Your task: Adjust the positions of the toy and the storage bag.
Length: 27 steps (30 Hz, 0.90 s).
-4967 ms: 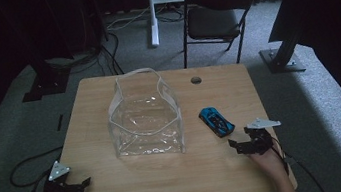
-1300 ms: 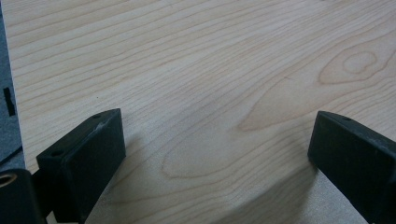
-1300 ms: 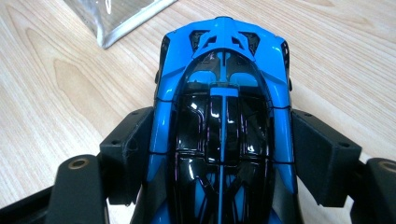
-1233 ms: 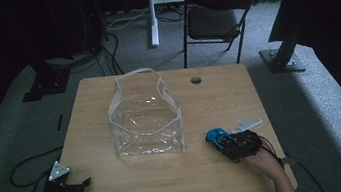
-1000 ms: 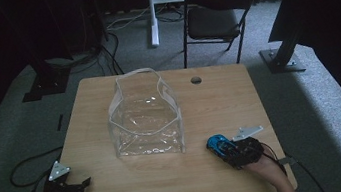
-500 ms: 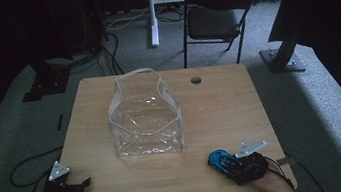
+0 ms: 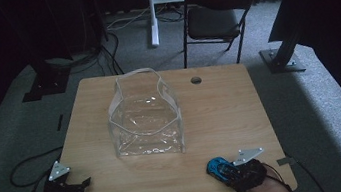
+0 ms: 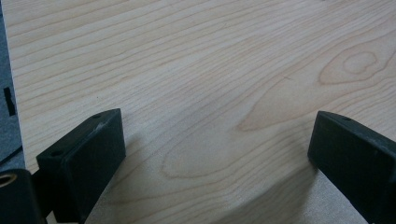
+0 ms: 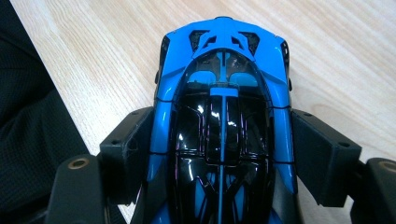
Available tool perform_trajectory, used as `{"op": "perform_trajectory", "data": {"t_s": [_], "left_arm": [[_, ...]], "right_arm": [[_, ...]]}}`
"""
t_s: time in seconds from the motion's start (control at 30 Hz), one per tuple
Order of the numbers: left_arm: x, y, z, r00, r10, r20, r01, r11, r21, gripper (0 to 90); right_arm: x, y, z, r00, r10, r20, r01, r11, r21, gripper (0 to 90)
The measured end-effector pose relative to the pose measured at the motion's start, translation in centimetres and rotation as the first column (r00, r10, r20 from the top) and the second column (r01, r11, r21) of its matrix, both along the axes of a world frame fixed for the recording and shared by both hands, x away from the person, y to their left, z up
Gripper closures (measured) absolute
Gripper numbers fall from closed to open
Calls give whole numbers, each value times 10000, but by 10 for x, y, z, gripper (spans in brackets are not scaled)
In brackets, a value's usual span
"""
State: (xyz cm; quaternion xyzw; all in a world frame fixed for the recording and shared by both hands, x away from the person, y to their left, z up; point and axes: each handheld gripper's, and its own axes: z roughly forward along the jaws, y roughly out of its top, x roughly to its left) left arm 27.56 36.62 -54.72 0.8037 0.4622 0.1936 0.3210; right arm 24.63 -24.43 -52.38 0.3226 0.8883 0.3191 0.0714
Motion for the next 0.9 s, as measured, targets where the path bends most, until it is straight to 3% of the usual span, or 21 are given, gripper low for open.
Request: {"op": "perform_trajectory", "data": {"t_s": [0.27, 0.37, 0.57, 0.63, 0.77, 0.9], "left_arm": [[0, 0, 0, 10000, 8, -1, -8, 10000, 3, 44], [0, 0, 0, 10000, 16, 0, -16, 10000, 3, 44], [-1, -1, 0, 10000, 33, 4, -33, 10000, 13, 44], [-1, -1, 0, 10000, 29, 8, -29, 10000, 16, 44], [-1, -2, 0, 10000, 15, -11, -15, 10000, 33, 45], [-1, -2, 1, 10000, 44, -51, -44, 10000, 27, 52]], "right_arm": [[-1, -2, -6, 10000, 49, 77, -50, 10000, 86, 264], [-2, -2, -9, 9990, 230, 390, -228, 9997, -41, 262], [-1, -3, -8, 9993, 258, 265, -259, 9997, 13, 257], [-1, -3, -7, 9997, 180, 189, -183, 9997, 130, 240], [-1, -11, 8, 9990, -198, 397, 160, 9955, 938, 221], [4, -16, 20, 9952, -823, 524, 766, 9919, 1017, 189]]}}
